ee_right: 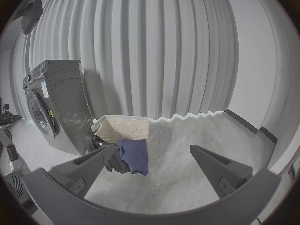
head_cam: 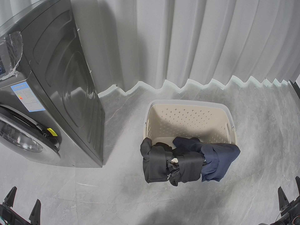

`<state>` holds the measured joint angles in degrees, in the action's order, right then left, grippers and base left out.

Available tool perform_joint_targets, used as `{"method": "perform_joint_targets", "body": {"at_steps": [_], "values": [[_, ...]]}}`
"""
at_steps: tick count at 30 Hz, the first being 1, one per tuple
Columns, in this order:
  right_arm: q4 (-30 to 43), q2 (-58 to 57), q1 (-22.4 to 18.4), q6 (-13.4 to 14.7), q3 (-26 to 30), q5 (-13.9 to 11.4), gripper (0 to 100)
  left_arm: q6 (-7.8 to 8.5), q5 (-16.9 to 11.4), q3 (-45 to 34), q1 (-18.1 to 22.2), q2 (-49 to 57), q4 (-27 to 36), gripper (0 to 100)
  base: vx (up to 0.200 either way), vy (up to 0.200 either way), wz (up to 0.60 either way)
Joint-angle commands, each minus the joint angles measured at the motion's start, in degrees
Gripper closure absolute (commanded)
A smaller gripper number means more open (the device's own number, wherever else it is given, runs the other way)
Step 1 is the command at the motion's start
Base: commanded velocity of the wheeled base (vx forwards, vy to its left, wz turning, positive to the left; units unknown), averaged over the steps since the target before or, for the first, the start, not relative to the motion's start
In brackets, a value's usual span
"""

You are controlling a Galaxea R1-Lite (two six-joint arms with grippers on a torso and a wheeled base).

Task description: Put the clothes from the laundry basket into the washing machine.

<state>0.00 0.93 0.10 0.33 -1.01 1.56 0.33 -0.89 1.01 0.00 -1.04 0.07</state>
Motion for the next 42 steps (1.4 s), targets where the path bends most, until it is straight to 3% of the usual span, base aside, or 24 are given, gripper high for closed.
{"method": "perform_joint_targets", "body": {"at_steps": [1,11,26,42], "values": [[0.0,-0.4,0.0,0.0,1.0,0.0,0,0.02,0.0,-1.0,0.0,0.7,0.0,0,0.0,0.0,0.0],[0.0,-0.4,0.0,0.0,1.0,0.0,0,0.02,0.0,-1.0,0.0,0.7,0.0,0,-0.12,0.0,0.0],[0.0,-0.4,0.0,0.0,1.0,0.0,0,0.02,0.0,-1.0,0.0,0.7,0.0,0,0.0,0.0,0.0],[0.0,-0.4,0.0,0.0,1.0,0.0,0,0.02,0.0,-1.0,0.0,0.7,0.0,0,0.0,0.2,0.0]]}}
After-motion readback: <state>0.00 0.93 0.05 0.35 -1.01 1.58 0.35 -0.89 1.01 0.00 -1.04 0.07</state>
